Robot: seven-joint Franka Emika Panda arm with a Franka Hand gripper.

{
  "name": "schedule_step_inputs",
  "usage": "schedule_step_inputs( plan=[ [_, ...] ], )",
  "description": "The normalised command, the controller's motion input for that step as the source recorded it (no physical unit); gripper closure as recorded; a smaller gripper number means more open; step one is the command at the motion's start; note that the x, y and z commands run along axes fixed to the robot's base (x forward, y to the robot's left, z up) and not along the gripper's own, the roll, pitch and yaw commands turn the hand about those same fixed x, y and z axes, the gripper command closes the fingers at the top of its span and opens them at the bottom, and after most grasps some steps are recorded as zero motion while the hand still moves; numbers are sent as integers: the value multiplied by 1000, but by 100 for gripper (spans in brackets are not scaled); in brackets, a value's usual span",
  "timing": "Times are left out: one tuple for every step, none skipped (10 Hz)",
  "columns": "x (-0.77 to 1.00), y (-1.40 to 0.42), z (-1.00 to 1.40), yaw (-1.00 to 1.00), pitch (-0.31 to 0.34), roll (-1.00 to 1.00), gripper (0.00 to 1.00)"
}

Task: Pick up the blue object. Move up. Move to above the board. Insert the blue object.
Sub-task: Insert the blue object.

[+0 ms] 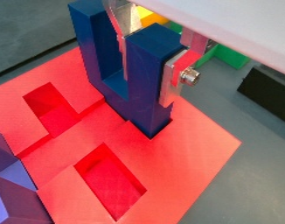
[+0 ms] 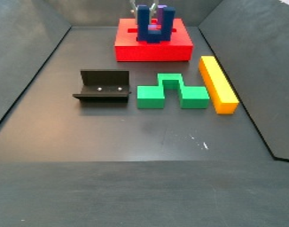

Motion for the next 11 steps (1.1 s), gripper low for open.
schedule_step_inputs(
  plan=[
    [26,0,-186,-223,-34,76,100],
    [0,0,-177,-180,0,120,100],
    [0,0,-103,-74,0,44,100],
    [0,0,-66,0,0,0,100],
    [-20,0,-163,0,-4,0,100],
    [-23,-26,-523,0,-164,0,100],
    [0,0,-583,0,-156,0,100],
    [0,0,-509,0,-100,26,100],
    [0,0,-106,0,0,-6,100],
    [0,0,-29,0,0,0,100],
    [-9,0,0,0,0,0,100]
  ],
)
